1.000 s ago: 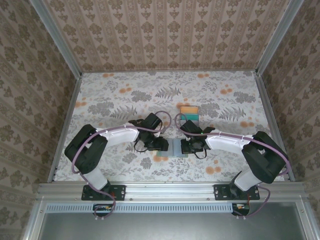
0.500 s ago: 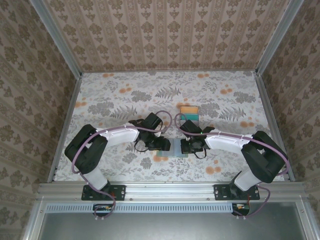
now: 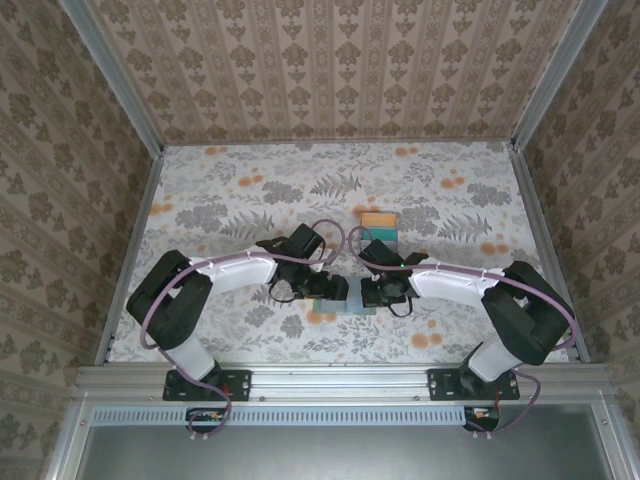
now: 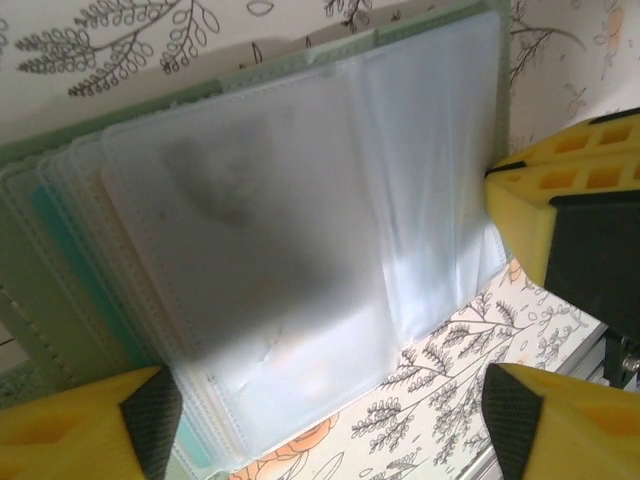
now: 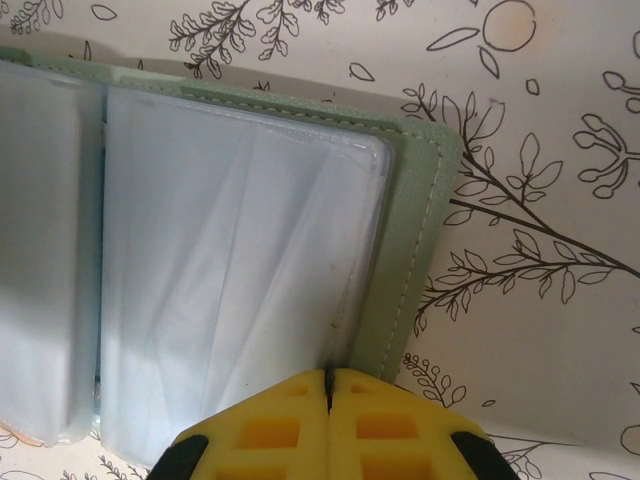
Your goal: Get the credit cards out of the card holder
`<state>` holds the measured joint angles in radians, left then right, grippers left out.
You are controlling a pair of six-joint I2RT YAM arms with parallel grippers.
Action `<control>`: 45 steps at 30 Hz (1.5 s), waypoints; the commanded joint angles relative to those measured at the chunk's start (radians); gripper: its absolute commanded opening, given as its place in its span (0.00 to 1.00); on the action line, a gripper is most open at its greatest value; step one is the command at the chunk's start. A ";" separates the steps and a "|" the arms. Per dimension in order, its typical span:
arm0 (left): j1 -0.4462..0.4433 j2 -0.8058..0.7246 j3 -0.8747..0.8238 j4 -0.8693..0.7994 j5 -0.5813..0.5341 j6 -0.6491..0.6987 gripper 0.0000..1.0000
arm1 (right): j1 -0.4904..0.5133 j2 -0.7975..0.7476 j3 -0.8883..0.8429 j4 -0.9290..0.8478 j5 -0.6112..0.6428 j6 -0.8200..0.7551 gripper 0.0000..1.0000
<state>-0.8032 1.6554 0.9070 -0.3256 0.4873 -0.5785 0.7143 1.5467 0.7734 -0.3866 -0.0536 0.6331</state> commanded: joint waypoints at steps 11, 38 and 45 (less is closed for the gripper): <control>0.010 -0.045 0.006 -0.019 -0.012 0.020 0.84 | 0.024 0.070 -0.019 0.009 -0.011 0.020 0.01; 0.009 -0.011 0.009 0.002 0.015 0.014 0.82 | 0.034 0.075 -0.020 0.012 -0.010 0.025 0.01; 0.010 0.013 0.014 -0.022 0.004 0.013 0.82 | 0.034 0.076 -0.020 0.011 -0.009 0.025 0.01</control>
<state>-0.7971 1.6505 0.9081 -0.3283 0.4801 -0.5781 0.7250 1.5517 0.7788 -0.3920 -0.0364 0.6369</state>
